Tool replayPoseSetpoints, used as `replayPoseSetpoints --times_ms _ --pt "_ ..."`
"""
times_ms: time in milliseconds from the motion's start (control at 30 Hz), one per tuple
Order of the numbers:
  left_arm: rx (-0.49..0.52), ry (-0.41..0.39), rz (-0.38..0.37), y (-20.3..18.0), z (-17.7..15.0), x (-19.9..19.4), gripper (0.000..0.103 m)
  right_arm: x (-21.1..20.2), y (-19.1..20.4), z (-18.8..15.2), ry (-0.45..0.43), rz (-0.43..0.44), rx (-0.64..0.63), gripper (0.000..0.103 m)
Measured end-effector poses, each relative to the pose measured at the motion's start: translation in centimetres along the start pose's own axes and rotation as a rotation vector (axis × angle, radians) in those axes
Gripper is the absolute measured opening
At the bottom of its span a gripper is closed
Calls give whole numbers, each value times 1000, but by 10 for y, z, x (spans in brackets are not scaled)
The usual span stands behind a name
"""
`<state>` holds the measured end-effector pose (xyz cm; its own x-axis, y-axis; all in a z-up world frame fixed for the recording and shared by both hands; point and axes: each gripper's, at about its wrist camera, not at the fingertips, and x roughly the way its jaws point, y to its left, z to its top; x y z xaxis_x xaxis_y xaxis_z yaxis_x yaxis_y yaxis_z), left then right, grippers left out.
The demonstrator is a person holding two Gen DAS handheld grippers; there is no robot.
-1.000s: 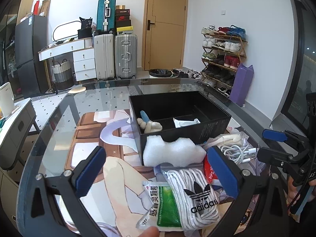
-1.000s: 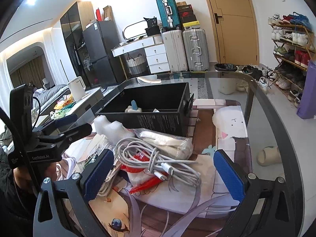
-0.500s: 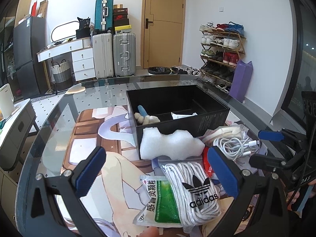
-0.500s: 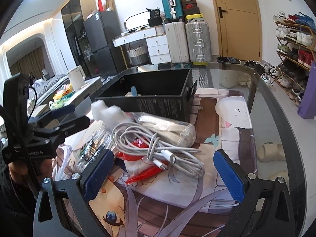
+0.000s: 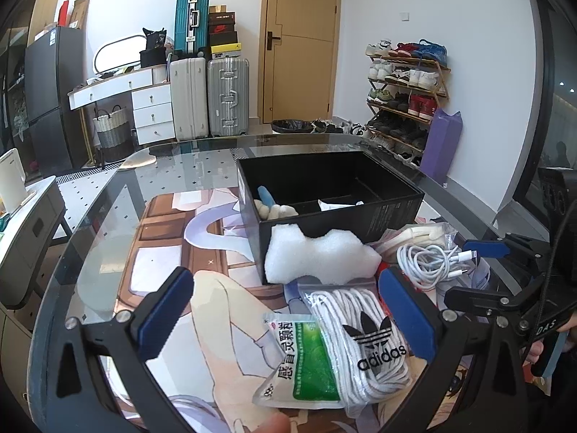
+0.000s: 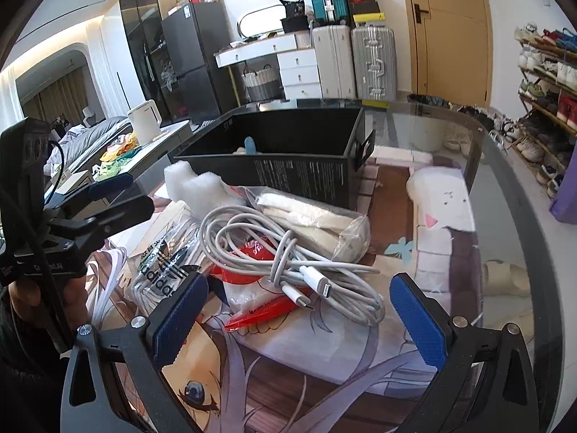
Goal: Organize soft objects
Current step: 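Withdraw both tools from the box and move the right tool toward the cables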
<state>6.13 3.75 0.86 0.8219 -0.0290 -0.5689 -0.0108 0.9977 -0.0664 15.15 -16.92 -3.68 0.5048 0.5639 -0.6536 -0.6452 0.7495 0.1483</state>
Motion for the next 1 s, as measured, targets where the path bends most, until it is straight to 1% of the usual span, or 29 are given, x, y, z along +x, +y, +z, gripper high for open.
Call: replayPoseSetpoints --times_ms 67,400,667,767,867,1000 --pt "-3 0 4 2 -1 0 103 4 0 0 5 13 5 102" --pt "-14 17 6 8 -3 7 103 26 -4 7 42 -25 28 102" --pt "-15 21 5 9 -4 9 103 35 -7 10 59 -45 35 102" --pt "-15 21 6 9 -4 9 103 37 -10 10 67 -38 52 102" --pt "-14 22 5 9 -4 9 103 43 -16 9 102 -16 99 102" --pt "-14 24 4 9 -5 12 103 43 -20 8 99 -8 114 102"
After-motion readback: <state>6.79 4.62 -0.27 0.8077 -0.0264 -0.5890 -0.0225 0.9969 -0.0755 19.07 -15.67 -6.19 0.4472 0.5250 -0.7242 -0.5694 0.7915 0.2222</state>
